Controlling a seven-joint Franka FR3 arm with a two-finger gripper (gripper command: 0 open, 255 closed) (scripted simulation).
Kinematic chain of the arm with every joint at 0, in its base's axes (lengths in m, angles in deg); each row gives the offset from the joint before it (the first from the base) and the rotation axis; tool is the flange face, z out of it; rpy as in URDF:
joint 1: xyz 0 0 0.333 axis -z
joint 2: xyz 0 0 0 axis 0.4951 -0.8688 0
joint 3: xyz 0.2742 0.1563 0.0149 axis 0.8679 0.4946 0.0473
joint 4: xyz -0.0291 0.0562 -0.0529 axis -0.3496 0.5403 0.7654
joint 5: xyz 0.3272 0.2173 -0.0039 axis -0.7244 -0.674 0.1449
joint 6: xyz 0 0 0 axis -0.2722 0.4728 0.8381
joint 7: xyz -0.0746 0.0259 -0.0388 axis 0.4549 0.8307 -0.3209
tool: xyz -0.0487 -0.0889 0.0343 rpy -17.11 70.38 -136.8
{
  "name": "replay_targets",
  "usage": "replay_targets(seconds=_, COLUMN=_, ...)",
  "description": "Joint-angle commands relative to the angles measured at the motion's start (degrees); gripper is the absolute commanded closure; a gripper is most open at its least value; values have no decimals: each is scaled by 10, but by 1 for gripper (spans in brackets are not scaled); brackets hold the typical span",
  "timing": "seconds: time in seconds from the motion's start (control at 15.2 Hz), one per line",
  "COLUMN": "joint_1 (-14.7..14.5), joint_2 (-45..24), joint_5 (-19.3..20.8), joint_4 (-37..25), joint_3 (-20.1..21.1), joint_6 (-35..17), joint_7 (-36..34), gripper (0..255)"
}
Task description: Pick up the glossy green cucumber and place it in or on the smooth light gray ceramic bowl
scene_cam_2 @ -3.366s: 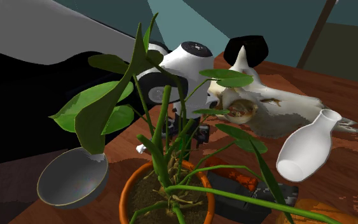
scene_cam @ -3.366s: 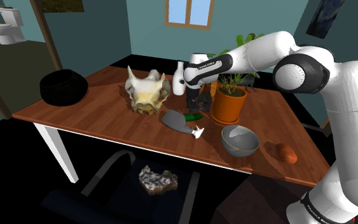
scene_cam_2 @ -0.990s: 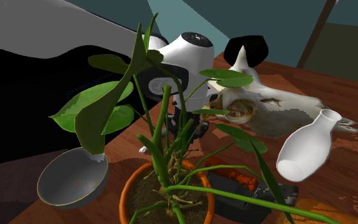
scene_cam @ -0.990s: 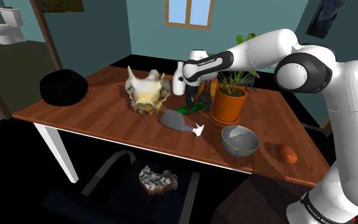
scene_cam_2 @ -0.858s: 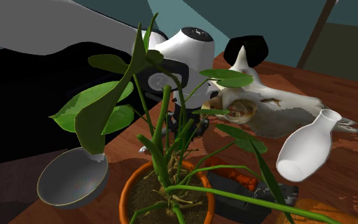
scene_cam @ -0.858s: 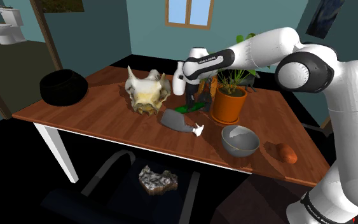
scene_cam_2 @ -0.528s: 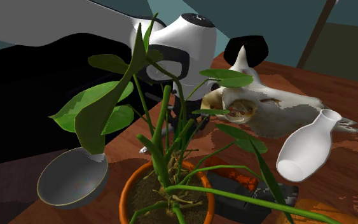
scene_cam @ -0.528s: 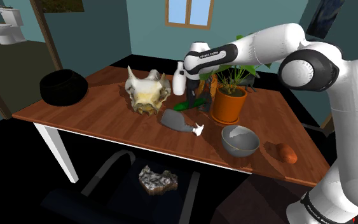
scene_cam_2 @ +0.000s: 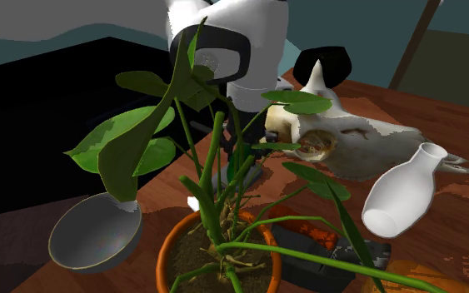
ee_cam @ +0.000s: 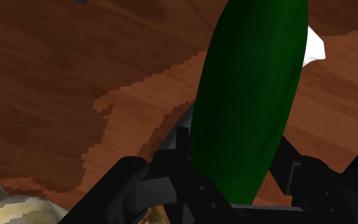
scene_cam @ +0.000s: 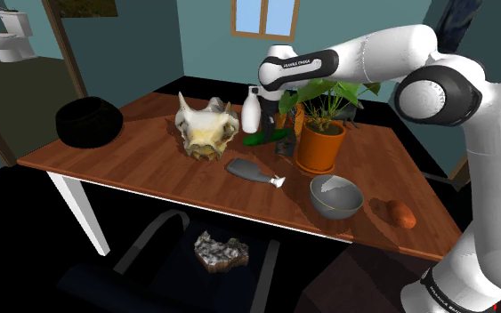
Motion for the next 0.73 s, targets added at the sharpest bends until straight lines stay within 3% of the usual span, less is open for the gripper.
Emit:
replay_targets(seconds=0.0, joint_1=0, joint_2=7, joint_5=1, joint_4=-5, joint_3=-1, joint_6=12, joint_7=-2, gripper=255)
replay_targets(seconds=0.33, joint_1=0, joint_2=13, joint_5=3, joint_4=-32, joint_3=-1, joint_6=44, joint_7=-6, gripper=255)
replay_targets(seconds=0.66, joint_1=-12, joint_2=145, joint_5=16, joint_4=166, joint_3=-8, joint_6=-22, joint_7=1, gripper=255)
